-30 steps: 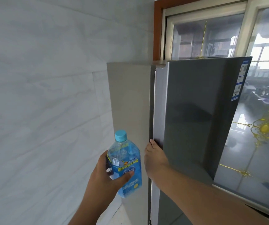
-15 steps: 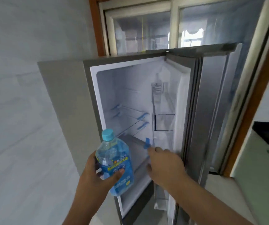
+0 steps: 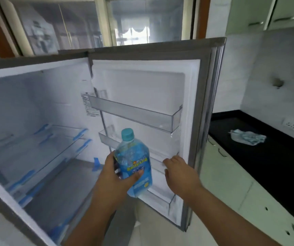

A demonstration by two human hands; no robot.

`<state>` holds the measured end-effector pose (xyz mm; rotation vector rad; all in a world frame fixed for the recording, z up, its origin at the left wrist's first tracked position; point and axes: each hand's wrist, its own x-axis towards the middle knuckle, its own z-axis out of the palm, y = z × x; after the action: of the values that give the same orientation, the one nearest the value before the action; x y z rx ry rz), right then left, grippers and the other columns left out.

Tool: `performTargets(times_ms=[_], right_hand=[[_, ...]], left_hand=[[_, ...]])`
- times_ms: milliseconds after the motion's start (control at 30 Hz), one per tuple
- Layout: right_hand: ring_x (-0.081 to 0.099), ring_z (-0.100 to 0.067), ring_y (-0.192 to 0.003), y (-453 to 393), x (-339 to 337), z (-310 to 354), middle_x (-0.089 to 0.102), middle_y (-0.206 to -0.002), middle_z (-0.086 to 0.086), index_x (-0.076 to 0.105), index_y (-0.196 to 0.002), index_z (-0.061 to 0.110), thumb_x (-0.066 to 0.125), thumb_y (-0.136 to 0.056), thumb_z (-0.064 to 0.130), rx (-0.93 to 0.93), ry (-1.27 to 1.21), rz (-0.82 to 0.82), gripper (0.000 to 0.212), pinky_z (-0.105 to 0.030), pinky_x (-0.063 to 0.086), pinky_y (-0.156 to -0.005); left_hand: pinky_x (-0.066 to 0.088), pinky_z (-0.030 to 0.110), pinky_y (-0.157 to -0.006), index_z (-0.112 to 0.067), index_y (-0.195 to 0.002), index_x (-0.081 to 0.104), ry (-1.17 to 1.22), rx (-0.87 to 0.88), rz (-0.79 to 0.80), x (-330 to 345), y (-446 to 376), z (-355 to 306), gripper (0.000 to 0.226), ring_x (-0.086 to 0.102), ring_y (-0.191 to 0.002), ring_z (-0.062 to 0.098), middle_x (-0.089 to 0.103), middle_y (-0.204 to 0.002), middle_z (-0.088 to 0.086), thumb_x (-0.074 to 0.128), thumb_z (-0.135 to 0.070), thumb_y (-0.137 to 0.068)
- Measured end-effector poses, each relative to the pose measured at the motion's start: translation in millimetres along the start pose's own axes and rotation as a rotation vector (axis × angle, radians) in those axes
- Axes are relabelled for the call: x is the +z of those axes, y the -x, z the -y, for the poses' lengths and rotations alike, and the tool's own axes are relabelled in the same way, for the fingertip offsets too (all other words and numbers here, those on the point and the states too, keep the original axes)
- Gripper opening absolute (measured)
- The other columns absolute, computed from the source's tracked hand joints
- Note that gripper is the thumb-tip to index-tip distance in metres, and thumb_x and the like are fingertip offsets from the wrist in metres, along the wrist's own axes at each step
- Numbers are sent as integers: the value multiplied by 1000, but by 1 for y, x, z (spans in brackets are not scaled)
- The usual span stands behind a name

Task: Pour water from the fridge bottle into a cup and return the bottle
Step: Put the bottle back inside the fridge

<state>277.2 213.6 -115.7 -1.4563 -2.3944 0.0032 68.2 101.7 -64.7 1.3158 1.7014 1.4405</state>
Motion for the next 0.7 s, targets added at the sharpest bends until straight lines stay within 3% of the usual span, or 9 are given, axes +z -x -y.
performTargets(times_ms=[100,200,267,300,367,433,500,600,700], right_hand=[[61,-23,-124,-21,11,-48,66,-116,-2,67,-117,19,67,-87,8,8,-36,-50,32,-32,58,-83],[41,-20,-147,-46,10,-80,57,-139,-4,60,-129,16,55,-92,1,2,-38,-11,41,-33,50,-102],[37,-20,-149,-61,11,-95,54,-143,-5,58,-131,15,52,-91,-1,10,2,1,44,-35,50,-102],[45,-22,-144,-67,9,-99,58,-136,-7,61,-127,14,55,-87,0,11,27,-6,42,-38,54,-94],[67,-29,-111,-79,3,-103,67,-105,-7,68,-104,12,71,-76,5,-15,55,8,29,-38,54,-69],[69,-27,-85,-88,-3,-100,67,-91,-4,71,-95,16,82,-66,13,-49,102,-21,30,-36,51,-61],[68,-24,-97,-99,-11,-87,70,-112,0,71,-117,19,80,-74,21,-110,47,-53,44,-39,55,-74],[52,-13,-134,-111,-20,-47,50,-150,12,43,-152,32,66,-93,33,-294,-228,90,64,-35,44,-110],[48,3,-134,-128,-17,5,47,-146,27,30,-148,49,68,-91,51,-380,-586,331,68,-32,47,-113]], left_hand=[[63,39,-93,-53,-124,51,-23,18,43,48,-28,3,74,69,-110,3,69,-122,-20,97,-41,-68],[63,40,-93,-62,-120,49,-38,39,33,82,-50,6,71,69,-108,-1,67,-119,-29,95,-41,-70],[63,41,-93,-58,-123,49,-28,27,19,94,-61,5,72,69,-109,-1,67,-119,-28,95,-45,-68],[63,41,-94,-55,-126,49,-22,19,8,97,-65,5,74,69,-110,1,67,-121,-25,94,-47,-68],[62,42,-94,-49,-131,49,-21,9,-31,98,-72,2,77,68,-113,3,67,-123,-23,93,-50,-68],[63,41,-94,-45,-134,50,-20,0,-77,93,-76,-3,78,69,-113,3,68,-124,-22,93,-50,-70],[62,37,-94,-46,-133,50,-33,-5,-130,85,-78,-8,75,68,-112,-1,68,-123,-24,92,-47,-72],[62,26,-89,-49,-137,45,-79,-13,-227,63,-78,-14,77,67,-112,-4,66,-126,-24,90,-43,-75],[61,27,-93,-47,-145,35,-87,-52,-316,33,-75,-14,93,67,-118,1,64,-135,-17,88,-47,-69]])
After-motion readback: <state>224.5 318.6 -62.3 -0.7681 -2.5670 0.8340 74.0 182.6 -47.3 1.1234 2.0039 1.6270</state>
